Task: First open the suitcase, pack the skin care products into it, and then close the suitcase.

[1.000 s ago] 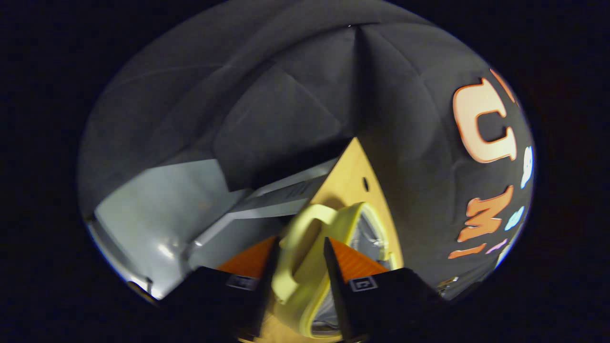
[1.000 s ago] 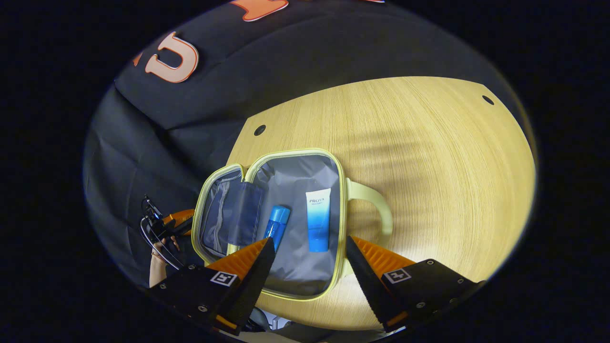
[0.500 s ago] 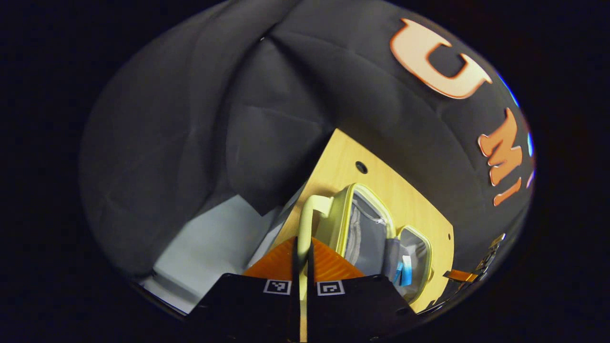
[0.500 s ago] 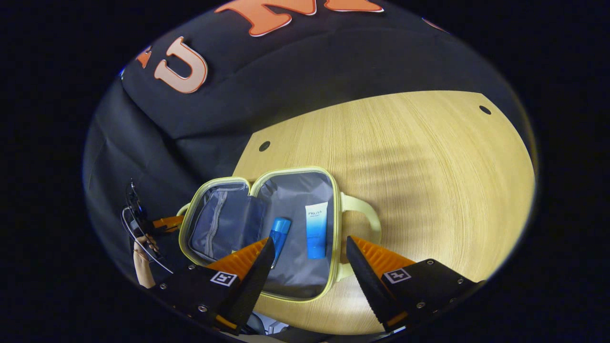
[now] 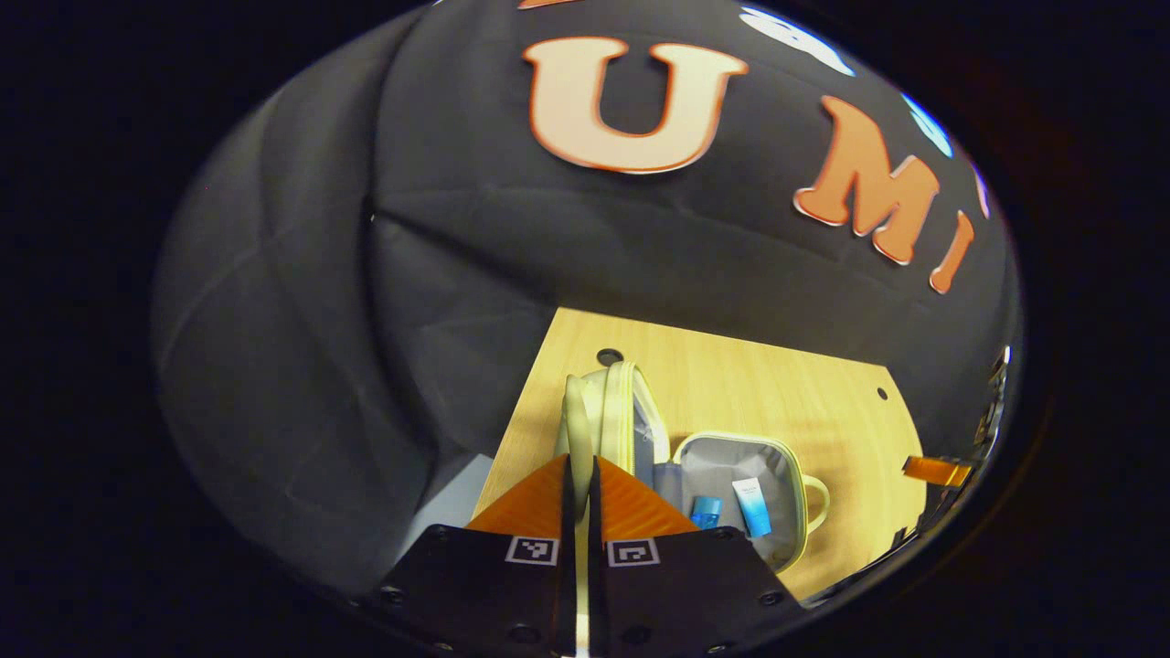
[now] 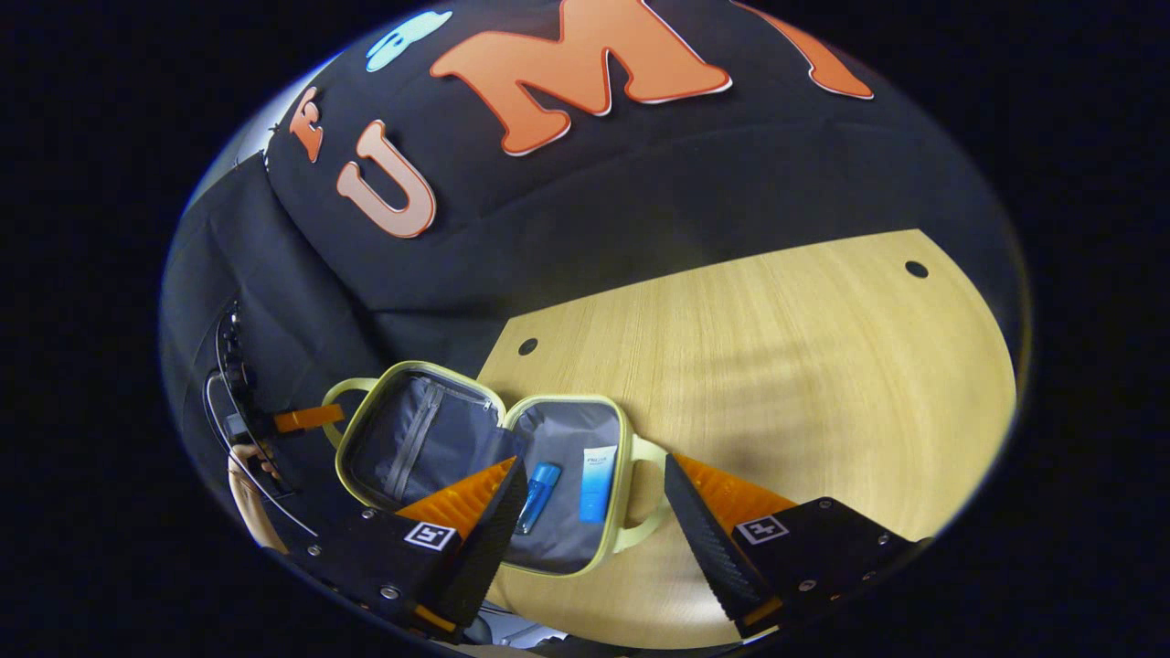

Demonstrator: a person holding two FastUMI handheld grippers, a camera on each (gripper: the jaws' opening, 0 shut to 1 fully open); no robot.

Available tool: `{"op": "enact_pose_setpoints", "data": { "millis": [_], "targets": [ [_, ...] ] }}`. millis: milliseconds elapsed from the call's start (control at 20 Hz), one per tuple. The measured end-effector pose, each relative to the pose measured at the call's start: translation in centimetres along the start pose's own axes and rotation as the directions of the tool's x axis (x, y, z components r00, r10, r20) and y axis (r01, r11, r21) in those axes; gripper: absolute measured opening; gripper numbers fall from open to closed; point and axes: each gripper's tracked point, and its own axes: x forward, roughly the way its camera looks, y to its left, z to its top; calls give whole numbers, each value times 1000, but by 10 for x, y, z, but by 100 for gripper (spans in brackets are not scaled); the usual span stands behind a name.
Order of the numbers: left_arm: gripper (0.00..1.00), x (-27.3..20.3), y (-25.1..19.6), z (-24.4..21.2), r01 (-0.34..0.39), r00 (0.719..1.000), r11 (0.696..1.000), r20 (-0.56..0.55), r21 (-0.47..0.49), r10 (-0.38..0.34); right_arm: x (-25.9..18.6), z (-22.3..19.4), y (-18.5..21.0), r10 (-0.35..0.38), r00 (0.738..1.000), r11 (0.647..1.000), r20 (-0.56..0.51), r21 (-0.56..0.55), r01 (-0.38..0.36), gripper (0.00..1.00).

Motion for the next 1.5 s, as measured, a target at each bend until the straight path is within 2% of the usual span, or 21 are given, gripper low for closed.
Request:
{"op": "enact_pose_setpoints", "data": {
  "millis": [150, 300, 600, 800, 1000, 1200, 1500],
  "targets": [
    [5, -10, -47, 8, -38, 999, 996, 14, 83, 37, -23, 33, -31, -31, 996, 997, 82, -62, 37, 95],
    [5, -19, -104, 12, -18, 999, 993, 32, 113, 14, -50, 59, -75, -104, 982, 980, 156, -151, 128, 95],
    [4, -5, -209, -8, 73, 997, 976, 14, 204, -77, -83, 76, -124, -135, 971, 972, 199, -163, 168, 95],
    [5, 11, -272, -23, 159, 987, 968, -22, 192, -158, -103, 76, -155, -182, 956, 950, 231, -208, 232, 96],
    [5, 34, -332, -68, 263, 963, 948, -116, 178, -245, -117, 68, -179, -208, 953, 944, 223, -210, 255, 95],
    [5, 59, -371, -120, 316, 935, 933, -221, 174, -276, -125, 59, -201, -243, 948, 941, 208, -186, 282, 96],
    [6, 89, -382, -166, 321, 913, 928, -324, 190, -249, -135, 40, -222, -282, 941, 933, 186, -176, 314, 95]
  ]
}}
